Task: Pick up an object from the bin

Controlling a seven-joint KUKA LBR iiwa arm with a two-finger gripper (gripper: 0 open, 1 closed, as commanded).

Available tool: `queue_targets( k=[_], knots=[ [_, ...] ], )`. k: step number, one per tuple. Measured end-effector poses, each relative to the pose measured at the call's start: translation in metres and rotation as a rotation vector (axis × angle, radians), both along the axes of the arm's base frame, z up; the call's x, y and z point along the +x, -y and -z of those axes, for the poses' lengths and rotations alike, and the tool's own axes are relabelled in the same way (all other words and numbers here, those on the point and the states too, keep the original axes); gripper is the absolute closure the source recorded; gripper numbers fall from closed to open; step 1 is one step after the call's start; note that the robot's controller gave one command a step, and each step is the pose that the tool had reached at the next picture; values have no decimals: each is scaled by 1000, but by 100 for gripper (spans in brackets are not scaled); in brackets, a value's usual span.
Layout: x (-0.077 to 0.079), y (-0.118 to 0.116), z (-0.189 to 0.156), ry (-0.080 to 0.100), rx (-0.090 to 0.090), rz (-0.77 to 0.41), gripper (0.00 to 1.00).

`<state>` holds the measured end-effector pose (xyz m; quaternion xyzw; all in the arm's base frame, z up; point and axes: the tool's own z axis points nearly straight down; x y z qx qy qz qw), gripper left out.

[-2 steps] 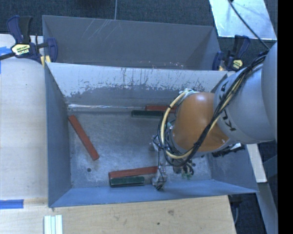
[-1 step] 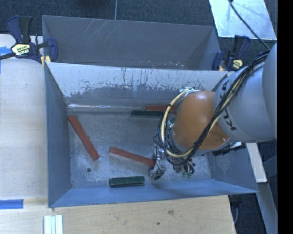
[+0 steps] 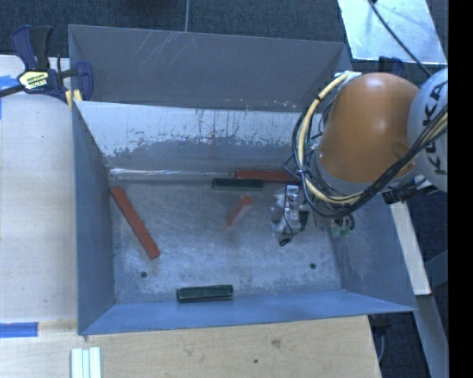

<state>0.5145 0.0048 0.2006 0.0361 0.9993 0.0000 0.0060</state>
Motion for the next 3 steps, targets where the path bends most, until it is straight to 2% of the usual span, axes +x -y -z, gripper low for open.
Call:
queue_targets(
  k=[1, 2, 3],
  knots=[
    [-2, 0, 5, -9, 1, 0, 0],
    [28, -46, 130, -9, 0, -46, 0],
    [36, 40, 92, -8, -4, -487, 0]
  ],
)
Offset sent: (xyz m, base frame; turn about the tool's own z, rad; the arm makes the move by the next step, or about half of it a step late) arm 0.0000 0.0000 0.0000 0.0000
